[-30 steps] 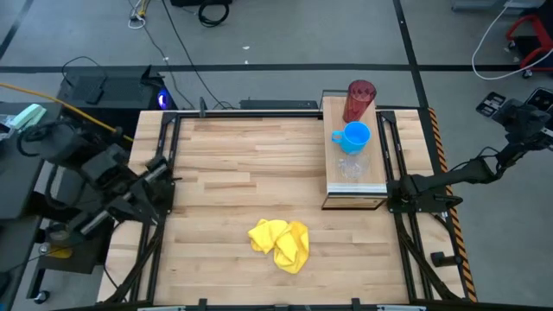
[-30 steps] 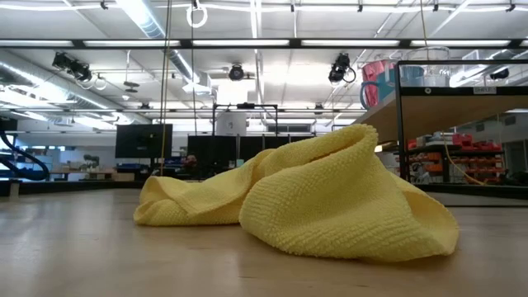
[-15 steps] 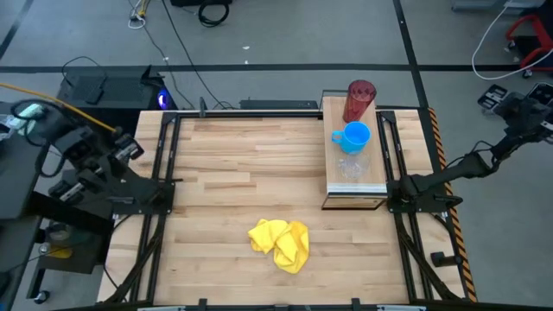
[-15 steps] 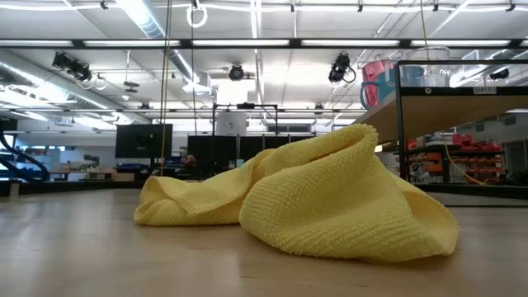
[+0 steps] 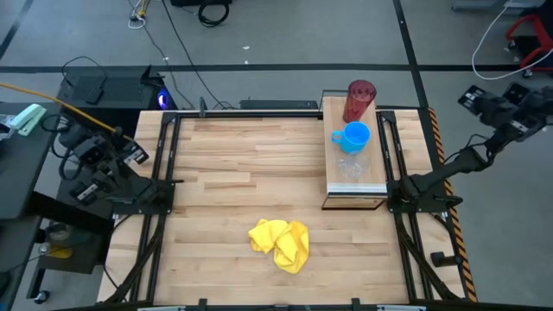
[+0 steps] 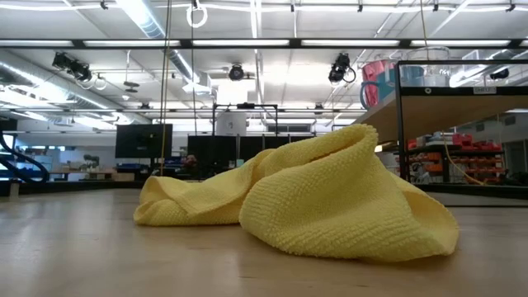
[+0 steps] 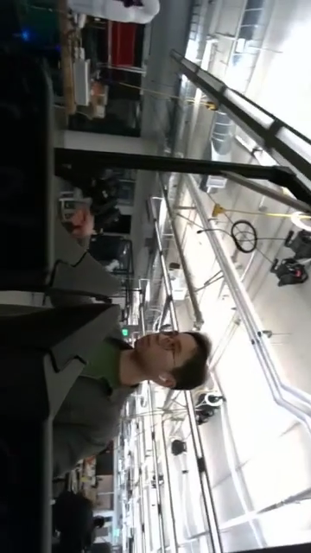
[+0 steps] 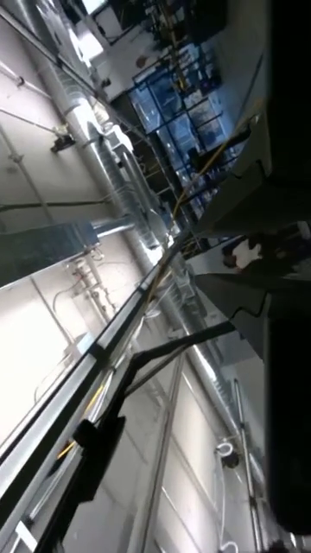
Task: Stack small to large cups/mugs on shelf
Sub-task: Return to Home Position
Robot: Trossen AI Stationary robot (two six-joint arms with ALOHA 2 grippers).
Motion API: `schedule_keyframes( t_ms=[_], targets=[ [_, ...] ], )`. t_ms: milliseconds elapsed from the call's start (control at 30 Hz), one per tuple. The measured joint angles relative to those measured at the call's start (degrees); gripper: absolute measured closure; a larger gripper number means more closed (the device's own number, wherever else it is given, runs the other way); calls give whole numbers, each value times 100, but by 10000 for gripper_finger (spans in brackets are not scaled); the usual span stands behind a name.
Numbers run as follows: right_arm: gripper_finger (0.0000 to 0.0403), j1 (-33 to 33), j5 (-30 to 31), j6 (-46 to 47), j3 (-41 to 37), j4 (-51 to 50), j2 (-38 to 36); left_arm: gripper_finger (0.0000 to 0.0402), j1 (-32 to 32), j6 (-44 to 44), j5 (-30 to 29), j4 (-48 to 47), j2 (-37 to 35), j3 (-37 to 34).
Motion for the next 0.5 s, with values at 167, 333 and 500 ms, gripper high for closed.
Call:
schedule_keyframes(
  t_ms=[167,333,500],
  targets=[
    [318,9,-63,-241,-594,658,-1,361,0,10,2,29,-34,-23],
    [318,20,-102,-386,-890,1057,-1,367,0,10,1,-19,-32,-23],
    [318,9,-343,-561,-1726,2083,-5,373,0,10,1,-123,-30,-23]
  ],
)
